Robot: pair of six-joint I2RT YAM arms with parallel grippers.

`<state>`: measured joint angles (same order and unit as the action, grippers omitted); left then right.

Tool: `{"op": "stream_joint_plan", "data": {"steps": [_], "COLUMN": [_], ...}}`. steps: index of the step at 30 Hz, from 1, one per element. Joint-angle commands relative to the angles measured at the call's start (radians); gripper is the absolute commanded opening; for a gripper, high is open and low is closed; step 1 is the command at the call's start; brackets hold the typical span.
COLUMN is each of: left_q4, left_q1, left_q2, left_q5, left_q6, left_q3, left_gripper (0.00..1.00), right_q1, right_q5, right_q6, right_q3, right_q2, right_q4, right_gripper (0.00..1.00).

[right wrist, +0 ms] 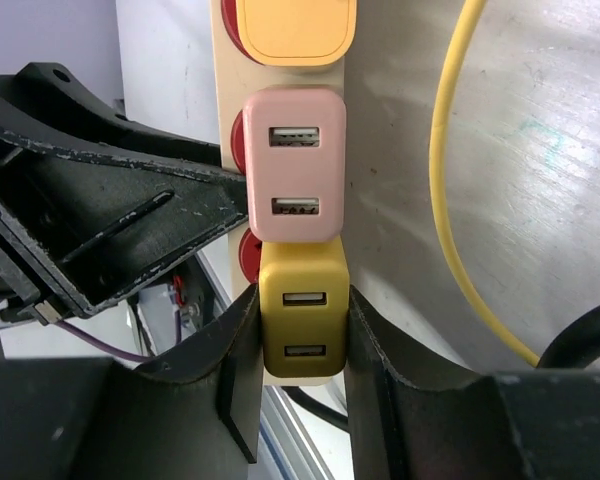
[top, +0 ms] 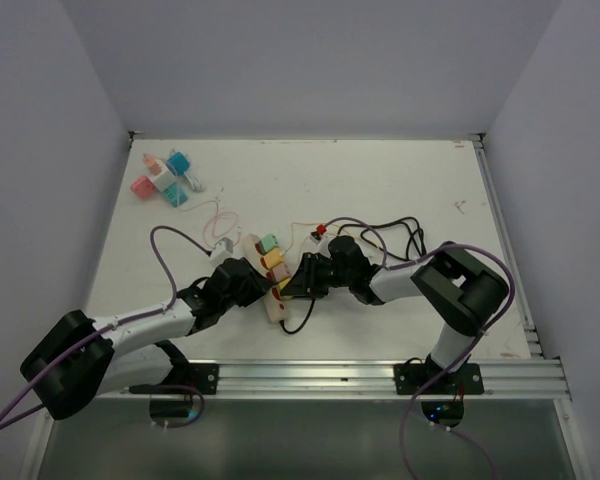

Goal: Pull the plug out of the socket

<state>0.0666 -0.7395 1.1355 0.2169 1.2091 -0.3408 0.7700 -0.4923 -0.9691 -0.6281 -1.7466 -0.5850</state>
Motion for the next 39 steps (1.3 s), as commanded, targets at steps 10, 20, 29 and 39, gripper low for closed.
{"op": "stream_joint_plan", "data": {"steps": [10, 20, 29, 39], "left_q4": [-0.323, -0.36, -0.372, -0.373], "left_q1": [0.003, 0.003, 0.005, 0.005], "left_q2": [0.083, 0.107, 0.125, 0.15], "left_q5": [0.102, 0.116, 0.13, 0.136], "left_q6": [0.013, 0.032, 0.035, 0.035], "left_q3": [-0.056, -0.055, -0.069, -0.078], "left_gripper": [0.0, 0.0, 0.0, 0.0], "right_q1": [0.006, -0.075, -0.123, -0.121], "right_q5": [0.142, -0.023, 0.024, 0.135], "right_q6": [0.199, 0.034, 0.177, 0.297], "right_q3": [-0.051, 0.086, 0.024, -0.041], "right_q2": [0.169, 0.141, 0.249, 0.277], "right_q4": [0.283, -0.031, 0.247, 0.493], "right_gripper": [0.0, 0.0, 0.0, 0.0]}}
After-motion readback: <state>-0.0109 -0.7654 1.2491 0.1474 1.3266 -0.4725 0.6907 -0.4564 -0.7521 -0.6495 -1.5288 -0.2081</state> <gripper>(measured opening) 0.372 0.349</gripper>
